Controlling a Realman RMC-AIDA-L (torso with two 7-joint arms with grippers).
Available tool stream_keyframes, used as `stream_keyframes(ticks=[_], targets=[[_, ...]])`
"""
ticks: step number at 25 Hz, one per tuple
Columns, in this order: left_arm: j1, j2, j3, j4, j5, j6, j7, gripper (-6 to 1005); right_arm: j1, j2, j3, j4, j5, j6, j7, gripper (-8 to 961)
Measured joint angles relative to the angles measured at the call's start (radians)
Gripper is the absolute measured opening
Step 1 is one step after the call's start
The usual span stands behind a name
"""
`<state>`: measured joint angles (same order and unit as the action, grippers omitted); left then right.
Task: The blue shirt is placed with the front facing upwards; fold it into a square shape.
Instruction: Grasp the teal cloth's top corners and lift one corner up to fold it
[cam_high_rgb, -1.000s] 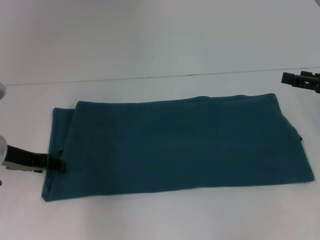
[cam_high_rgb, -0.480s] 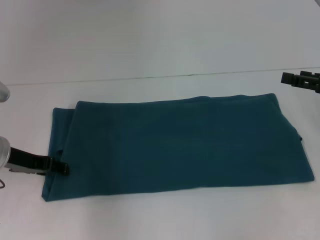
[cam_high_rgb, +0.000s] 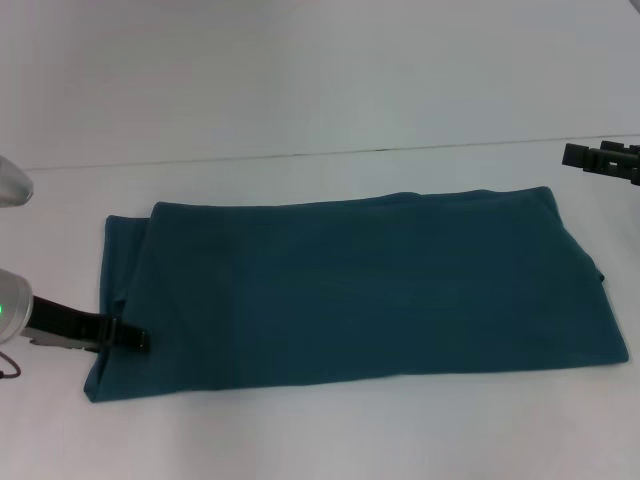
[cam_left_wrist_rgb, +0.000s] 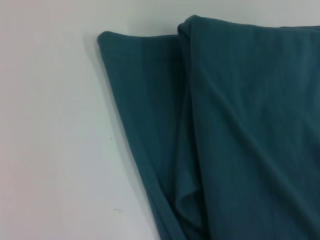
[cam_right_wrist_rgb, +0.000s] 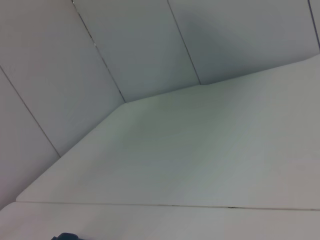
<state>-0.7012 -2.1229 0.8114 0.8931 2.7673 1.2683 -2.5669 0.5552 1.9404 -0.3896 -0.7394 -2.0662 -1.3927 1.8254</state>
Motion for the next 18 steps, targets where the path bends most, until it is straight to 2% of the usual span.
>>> stream_keyframes(ticks=[9, 18], targets=[[-0.014, -0.01, 0.012, 0.0, -0.002, 0.001, 0.003, 659, 0.0, 0.0, 0.0, 0.0, 0.0, 0.0, 0.0, 915], [-0.012, -0.009, 0.015, 0.005, -0.001, -0.001, 0.003, 659, -0.002, 0.0, 0.0, 0.0, 0.0, 0.001, 0.0, 916]])
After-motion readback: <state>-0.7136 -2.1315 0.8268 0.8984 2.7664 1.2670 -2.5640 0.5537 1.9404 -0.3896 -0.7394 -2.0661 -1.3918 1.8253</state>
